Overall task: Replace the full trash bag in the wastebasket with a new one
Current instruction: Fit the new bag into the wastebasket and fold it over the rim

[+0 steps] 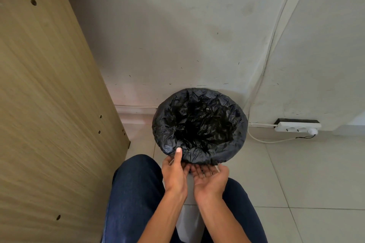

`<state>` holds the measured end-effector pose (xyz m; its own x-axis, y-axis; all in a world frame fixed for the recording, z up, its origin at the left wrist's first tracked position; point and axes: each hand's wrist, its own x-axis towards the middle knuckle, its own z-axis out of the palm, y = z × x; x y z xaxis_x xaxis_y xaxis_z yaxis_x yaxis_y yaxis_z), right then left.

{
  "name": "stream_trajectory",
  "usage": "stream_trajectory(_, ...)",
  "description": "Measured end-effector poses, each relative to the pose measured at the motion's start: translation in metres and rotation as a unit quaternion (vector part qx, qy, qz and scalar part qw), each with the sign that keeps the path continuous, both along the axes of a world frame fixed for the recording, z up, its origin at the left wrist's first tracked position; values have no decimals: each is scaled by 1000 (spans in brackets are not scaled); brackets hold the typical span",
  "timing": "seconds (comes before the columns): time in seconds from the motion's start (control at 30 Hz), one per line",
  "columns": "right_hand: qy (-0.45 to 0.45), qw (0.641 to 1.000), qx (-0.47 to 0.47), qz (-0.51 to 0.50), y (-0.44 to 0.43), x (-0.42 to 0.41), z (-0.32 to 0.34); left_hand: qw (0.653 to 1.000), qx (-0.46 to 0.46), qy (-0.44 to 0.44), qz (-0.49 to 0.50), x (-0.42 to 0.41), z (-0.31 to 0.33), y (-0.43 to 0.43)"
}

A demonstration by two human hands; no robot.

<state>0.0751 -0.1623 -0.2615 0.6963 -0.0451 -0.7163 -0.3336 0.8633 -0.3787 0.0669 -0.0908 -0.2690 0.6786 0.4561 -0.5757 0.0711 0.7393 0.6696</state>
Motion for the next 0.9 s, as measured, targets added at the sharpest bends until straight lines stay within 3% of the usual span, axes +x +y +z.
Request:
stream_trajectory(0.2, -32, 996, -82, -20, 1, 4, 4, 997, -79, -13, 6, 4, 2, 4)
stream_trajectory(0.37, -28, 995, -95, -2, -3, 4, 1, 994, -102, 41, 3, 15, -2, 8)
stream_trajectory(0.6, -25, 959, -280, 43, -10, 10, -4, 997, -58, 31, 30, 8, 2, 11)
stream_trajectory(0.77, -46, 960, -269, 55, -9, 12, 1, 999, 9, 49, -17, 11, 10, 6)
stream_trajectory(0.9, 7, 967, -245, 66, -13, 20, 3, 999, -11, 42, 17, 18, 14, 3)
